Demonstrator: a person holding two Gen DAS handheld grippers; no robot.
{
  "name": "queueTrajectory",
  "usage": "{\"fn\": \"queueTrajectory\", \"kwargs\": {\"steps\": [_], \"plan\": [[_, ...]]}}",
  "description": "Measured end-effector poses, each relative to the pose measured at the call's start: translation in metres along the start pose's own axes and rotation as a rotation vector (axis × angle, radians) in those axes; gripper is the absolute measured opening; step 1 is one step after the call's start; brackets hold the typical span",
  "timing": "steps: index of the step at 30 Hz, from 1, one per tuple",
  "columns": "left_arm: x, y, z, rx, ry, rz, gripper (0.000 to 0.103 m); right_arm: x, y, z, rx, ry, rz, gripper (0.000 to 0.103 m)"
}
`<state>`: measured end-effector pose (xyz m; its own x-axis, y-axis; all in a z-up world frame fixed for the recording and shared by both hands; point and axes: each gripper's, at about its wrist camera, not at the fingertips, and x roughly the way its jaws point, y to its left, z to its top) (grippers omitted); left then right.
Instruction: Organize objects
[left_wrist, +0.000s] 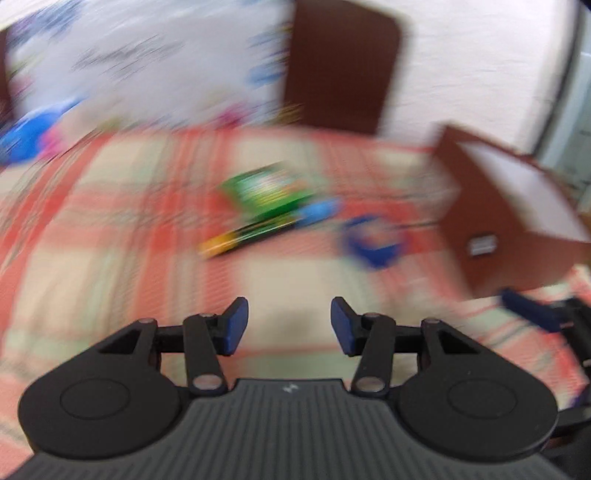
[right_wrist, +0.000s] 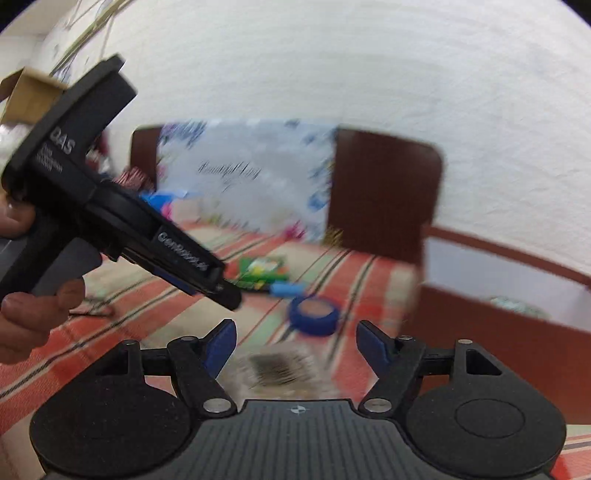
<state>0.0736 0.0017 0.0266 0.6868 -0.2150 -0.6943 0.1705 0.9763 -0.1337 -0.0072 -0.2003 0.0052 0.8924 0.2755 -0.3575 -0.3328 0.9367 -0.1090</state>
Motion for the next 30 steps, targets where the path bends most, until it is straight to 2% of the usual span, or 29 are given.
{"fn": "queueTrajectory", "kwargs": {"steps": [2, 3, 5, 6, 7, 9, 15, 17, 21, 22, 23, 24, 25, 26, 27, 30], "plan": [[0.006, 0.030, -0.008, -0.036, -0.004, 0.082, 0.052, 0.009, 0.006, 0.003, -0.006, 0.048, 0.034, 0.070], [0.003, 0.041, -0.011, -0.033, -0.042, 0.109, 0.053, 0.014, 0.005, 0.005, -0.007, 0.060, 0.046, 0.070], [0.004, 0.055, -0.015, -0.012, -0.085, 0.222, 0.062, 0.027, 0.007, 0.013, -0.014, 0.078, 0.069, 0.070], [0.005, 0.062, -0.018, -0.011, -0.112, 0.257, 0.072, 0.030, 0.010, 0.016, -0.022, 0.085, 0.077, 0.069], [0.006, 0.069, -0.023, -0.020, -0.145, 0.262, 0.079, 0.038, 0.011, 0.020, -0.034, 0.090, 0.084, 0.068], [0.004, 0.081, -0.028, -0.067, -0.186, 0.227, 0.078, 0.057, 0.013, 0.029, -0.076, 0.104, 0.093, 0.068], [0.007, 0.083, -0.026, -0.067, -0.195, 0.220, 0.080, 0.130, 0.020, 0.068, -0.196, 0.140, 0.089, 0.072], [0.007, 0.084, -0.027, -0.070, -0.197, 0.216, 0.080, 0.156, 0.021, 0.072, -0.227, 0.189, 0.085, 0.077], [0.006, 0.083, -0.029, -0.076, -0.201, 0.205, 0.081, 0.193, 0.017, 0.063, -0.217, 0.349, 0.138, 0.078], [0.006, 0.084, -0.029, -0.080, -0.202, 0.200, 0.082, 0.191, 0.015, 0.063, -0.202, 0.342, 0.147, 0.071], [0.005, 0.085, -0.029, -0.083, -0.203, 0.196, 0.082, 0.186, 0.016, 0.063, -0.193, 0.343, 0.158, 0.056], [0.005, 0.085, -0.029, -0.088, -0.204, 0.192, 0.082, 0.179, 0.017, 0.063, -0.195, 0.340, 0.160, 0.049], [0.005, 0.086, -0.029, -0.093, -0.205, 0.187, 0.082, 0.173, 0.020, 0.061, -0.200, 0.350, 0.162, 0.021], [0.005, 0.087, -0.029, -0.099, -0.206, 0.182, 0.082, 0.170, 0.021, 0.058, -0.191, 0.384, 0.191, 0.000], [0.004, 0.088, -0.029, -0.105, -0.208, 0.176, 0.082, 0.164, 0.024, 0.053, -0.182, 0.391, 0.210, 0.001], [0.003, 0.091, -0.028, -0.118, -0.207, 0.163, 0.082, 0.142, 0.039, 0.041, -0.203, 0.358, 0.185, 0.003]]}}
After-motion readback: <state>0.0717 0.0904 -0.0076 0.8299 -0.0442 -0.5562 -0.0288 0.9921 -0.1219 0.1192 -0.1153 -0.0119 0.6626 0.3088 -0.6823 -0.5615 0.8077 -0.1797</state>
